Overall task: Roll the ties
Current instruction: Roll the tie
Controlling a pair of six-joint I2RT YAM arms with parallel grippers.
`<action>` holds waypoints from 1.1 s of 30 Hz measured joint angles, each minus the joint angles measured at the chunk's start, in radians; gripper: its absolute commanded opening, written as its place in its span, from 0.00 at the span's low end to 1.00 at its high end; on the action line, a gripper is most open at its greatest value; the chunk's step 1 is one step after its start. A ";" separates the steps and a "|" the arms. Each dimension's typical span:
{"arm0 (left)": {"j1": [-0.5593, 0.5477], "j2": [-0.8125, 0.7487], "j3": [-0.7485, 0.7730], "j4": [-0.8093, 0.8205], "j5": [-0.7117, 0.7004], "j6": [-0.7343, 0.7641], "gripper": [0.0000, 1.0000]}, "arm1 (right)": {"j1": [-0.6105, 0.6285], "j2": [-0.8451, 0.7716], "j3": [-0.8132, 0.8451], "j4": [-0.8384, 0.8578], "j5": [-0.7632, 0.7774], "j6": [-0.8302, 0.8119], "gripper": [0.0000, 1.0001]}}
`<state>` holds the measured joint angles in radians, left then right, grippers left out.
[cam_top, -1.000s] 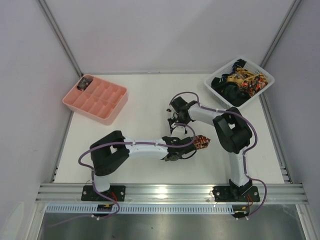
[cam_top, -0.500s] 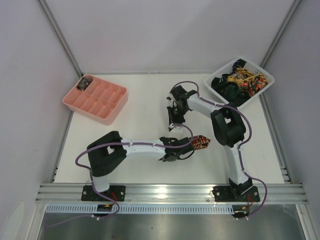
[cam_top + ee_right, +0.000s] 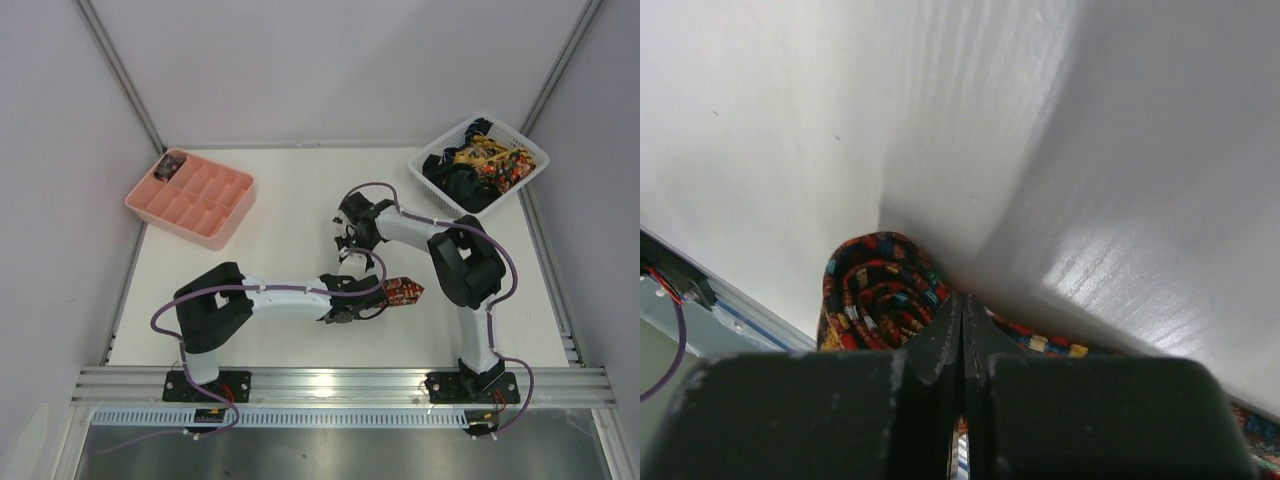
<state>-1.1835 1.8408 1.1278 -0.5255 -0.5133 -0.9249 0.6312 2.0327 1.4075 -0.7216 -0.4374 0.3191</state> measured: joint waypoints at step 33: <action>0.369 -0.819 -0.527 0.163 0.438 -0.025 0.51 | -0.036 0.076 0.155 -0.108 -0.026 0.001 0.07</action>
<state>-0.8146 1.0214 0.6010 -0.3630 -0.0757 -0.9501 0.5949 2.1082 1.5627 -0.8295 -0.4633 0.3202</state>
